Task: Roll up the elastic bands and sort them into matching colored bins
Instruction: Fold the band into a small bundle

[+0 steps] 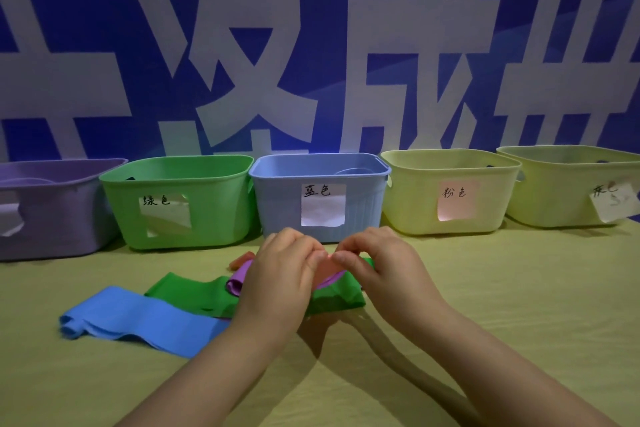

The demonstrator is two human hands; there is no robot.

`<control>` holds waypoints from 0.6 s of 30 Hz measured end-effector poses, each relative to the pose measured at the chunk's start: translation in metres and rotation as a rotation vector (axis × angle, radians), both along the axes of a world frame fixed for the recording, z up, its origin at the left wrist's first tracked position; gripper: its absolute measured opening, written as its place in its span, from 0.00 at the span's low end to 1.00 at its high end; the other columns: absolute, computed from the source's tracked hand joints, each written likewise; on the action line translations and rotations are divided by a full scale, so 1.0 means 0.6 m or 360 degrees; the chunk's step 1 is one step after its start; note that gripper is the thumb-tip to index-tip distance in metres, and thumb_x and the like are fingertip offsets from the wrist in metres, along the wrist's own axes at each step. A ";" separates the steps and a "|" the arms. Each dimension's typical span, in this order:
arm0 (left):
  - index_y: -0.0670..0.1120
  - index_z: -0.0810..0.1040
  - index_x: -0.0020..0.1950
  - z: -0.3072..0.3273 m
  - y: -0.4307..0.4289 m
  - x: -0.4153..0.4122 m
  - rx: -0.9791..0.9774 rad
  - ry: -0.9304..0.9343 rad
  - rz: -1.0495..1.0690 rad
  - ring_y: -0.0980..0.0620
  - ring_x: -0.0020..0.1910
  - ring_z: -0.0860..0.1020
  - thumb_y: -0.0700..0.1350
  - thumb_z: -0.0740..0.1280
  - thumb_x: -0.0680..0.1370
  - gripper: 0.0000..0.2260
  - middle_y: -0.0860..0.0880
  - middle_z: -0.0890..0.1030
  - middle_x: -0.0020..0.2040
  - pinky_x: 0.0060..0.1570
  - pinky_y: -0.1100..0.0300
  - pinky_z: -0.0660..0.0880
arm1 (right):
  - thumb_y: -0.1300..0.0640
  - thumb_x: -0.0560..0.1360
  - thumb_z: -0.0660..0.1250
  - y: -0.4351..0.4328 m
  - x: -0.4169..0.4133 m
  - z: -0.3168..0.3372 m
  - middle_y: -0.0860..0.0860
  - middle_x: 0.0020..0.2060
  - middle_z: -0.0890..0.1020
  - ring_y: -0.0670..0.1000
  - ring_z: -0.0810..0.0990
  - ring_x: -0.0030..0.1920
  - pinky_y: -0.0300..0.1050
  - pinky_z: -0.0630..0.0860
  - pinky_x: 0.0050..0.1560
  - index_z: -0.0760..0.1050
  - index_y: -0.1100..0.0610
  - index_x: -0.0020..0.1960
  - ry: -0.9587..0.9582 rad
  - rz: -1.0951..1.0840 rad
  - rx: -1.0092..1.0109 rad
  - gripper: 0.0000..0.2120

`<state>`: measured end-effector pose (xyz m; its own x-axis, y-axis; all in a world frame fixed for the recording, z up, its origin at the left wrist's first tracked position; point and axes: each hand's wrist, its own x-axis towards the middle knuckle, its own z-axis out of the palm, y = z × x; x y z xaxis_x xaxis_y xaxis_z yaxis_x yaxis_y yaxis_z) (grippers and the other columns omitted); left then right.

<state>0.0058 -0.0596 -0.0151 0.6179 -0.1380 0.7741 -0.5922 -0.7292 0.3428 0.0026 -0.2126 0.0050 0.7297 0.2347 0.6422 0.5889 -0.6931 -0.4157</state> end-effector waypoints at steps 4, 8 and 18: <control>0.46 0.78 0.40 -0.001 0.001 -0.002 0.0010 0.0060 -0.0007 0.51 0.38 0.72 0.54 0.52 0.75 0.18 0.54 0.72 0.36 0.34 0.65 0.60 | 0.51 0.77 0.62 0.000 -0.001 -0.002 0.44 0.39 0.75 0.47 0.69 0.45 0.40 0.60 0.43 0.79 0.54 0.47 0.0051 -0.0003 -0.0063 0.09; 0.48 0.79 0.48 0.001 0.003 -0.003 -0.0010 0.0088 -0.0036 0.55 0.43 0.73 0.59 0.56 0.73 0.19 0.55 0.76 0.42 0.39 0.66 0.63 | 0.51 0.78 0.60 -0.001 -0.001 -0.001 0.45 0.39 0.75 0.47 0.68 0.45 0.41 0.59 0.43 0.78 0.54 0.47 0.0103 -0.0038 -0.0118 0.10; 0.50 0.77 0.43 0.002 0.005 -0.003 -0.0017 0.0081 -0.0086 0.60 0.42 0.71 0.50 0.65 0.71 0.06 0.58 0.75 0.41 0.42 0.72 0.65 | 0.50 0.77 0.61 -0.005 -0.002 0.004 0.38 0.34 0.69 0.47 0.69 0.45 0.41 0.61 0.45 0.78 0.52 0.46 0.0131 0.0011 -0.0145 0.09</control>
<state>0.0038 -0.0567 -0.0136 0.6481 -0.1642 0.7436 -0.6125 -0.6926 0.3809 0.0013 -0.2154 0.0074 0.7773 0.2946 0.5559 0.5603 -0.7261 -0.3987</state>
